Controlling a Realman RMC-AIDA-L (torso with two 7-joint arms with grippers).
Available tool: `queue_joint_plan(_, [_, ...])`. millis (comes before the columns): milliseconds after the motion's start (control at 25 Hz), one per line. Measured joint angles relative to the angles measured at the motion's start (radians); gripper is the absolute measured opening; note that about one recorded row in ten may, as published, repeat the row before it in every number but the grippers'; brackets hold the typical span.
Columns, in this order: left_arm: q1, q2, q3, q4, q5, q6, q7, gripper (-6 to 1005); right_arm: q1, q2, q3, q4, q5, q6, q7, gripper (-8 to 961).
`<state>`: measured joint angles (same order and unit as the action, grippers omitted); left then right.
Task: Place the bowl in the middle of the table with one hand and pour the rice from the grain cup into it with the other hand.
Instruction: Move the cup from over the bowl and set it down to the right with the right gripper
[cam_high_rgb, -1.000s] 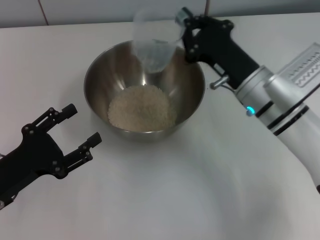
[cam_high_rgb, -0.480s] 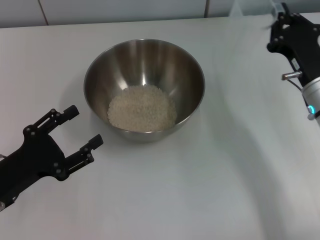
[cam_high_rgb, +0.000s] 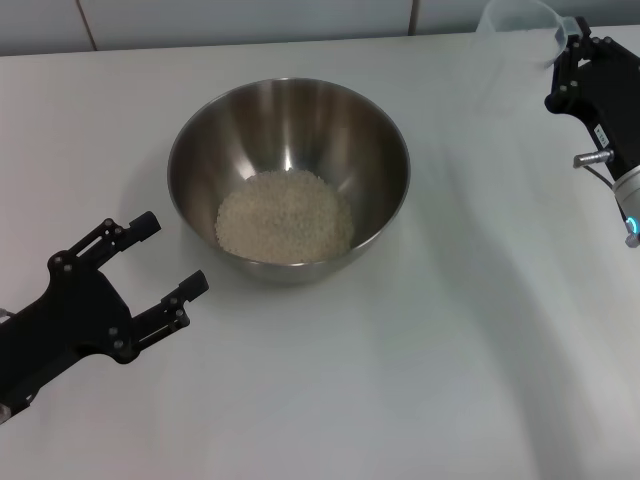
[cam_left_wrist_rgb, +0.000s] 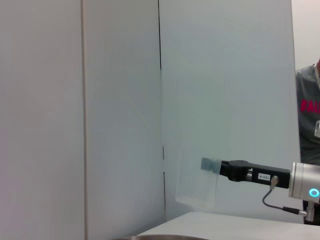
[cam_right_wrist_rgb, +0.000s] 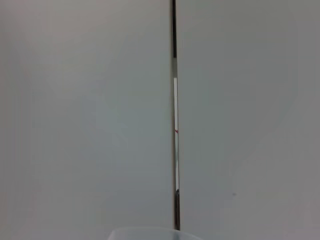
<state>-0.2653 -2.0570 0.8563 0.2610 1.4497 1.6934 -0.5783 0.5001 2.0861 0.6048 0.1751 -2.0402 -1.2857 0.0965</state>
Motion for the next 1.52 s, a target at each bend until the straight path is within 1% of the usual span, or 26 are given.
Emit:
queue_joint_plan(160, [0.0,0.0,0.0,0.0,0.0,0.003,0.0,788,0.004,0.0,0.0,-0.008,0.0,0.046,0.0,21])
queue_joint_plan(320, [0.0,0.0,0.0,0.0,0.0,0.009,0.001,789,0.011,-0.001,0.001,-0.017,0.0,0.153,0.0,21])
queue_joint_plan(400, [0.0,0.0,0.0,0.0,0.0,0.011,0.001,790,0.009,-0.001,0.001,-0.021,0.0,0.179,0.0,22])
queue_joint_plan(920, [0.007,0.0,0.0,0.0,0.0,0.031,0.0,789,0.011,0.0,-0.01,-0.033,-0.005,0.288,0.0,25])
queue_joint_plan(1520, [0.014,0.001,-0.001,-0.004,0.0,0.043,0.0,789,0.008,0.0,-0.008,-0.029,-0.006,0.293,0.0,28])
